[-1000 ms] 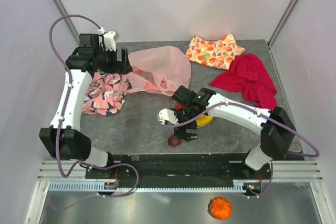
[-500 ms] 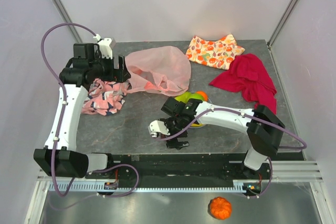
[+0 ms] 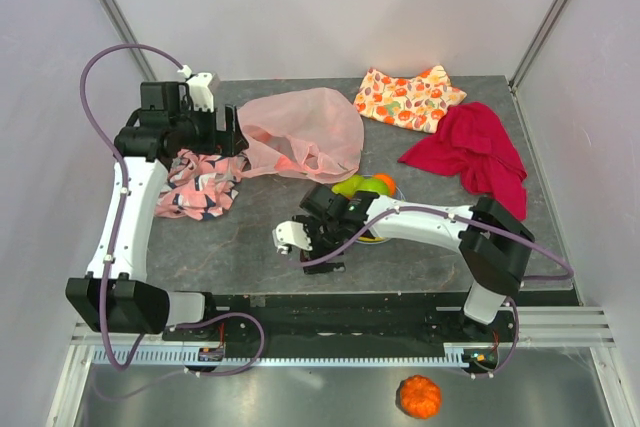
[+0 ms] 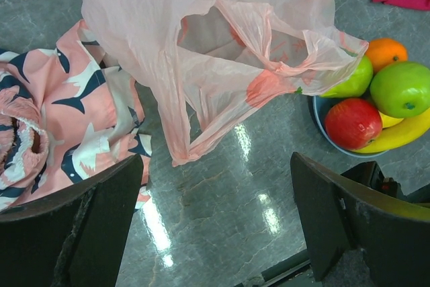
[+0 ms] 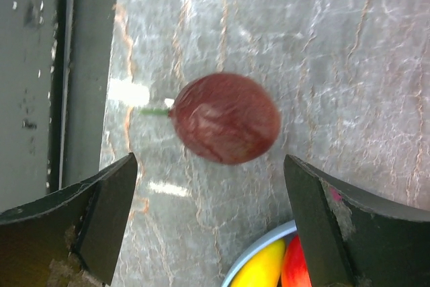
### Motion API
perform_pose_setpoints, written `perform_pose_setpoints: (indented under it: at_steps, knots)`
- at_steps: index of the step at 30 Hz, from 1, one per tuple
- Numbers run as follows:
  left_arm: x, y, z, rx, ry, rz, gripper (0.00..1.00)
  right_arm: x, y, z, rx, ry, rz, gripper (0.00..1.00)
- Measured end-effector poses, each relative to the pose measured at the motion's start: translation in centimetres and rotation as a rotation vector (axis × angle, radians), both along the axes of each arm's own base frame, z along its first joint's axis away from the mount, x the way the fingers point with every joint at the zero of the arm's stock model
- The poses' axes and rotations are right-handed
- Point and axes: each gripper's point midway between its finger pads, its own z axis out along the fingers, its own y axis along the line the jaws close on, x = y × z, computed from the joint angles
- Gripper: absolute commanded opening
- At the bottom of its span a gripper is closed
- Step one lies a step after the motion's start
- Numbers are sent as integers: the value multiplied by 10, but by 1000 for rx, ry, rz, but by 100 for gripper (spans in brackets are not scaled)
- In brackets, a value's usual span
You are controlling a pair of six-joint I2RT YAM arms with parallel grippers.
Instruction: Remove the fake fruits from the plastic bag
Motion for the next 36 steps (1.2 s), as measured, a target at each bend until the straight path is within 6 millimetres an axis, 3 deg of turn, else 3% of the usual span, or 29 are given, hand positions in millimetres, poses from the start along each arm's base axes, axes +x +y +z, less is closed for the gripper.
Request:
perform_pose_setpoints:
  at_steps: [6,10,14,17,20,26,29,36]
  knots:
    - [4,0,-8,-1,25,-1,97,3,15,-5,5,49,-60,97]
    - [4,-1,-9,-3,28,-3,97,0,20,-15,-7,100,-102,91]
    - [5,-1,-10,-5,33,-4,97,3,22,-21,-16,104,-144,74]
    - [7,-1,-12,-5,39,-4,97,8,23,-23,-17,90,-172,51]
    - [8,-1,-13,-7,41,-6,97,13,26,-22,-6,72,-193,44]
    - [13,-4,-10,-19,37,-20,96,15,19,-18,-24,54,-202,41]
    - [17,-5,-10,-23,37,-23,96,18,3,0,-40,17,-197,41]
    - [27,-8,-7,-32,30,-33,96,44,-52,84,26,-191,-247,42]
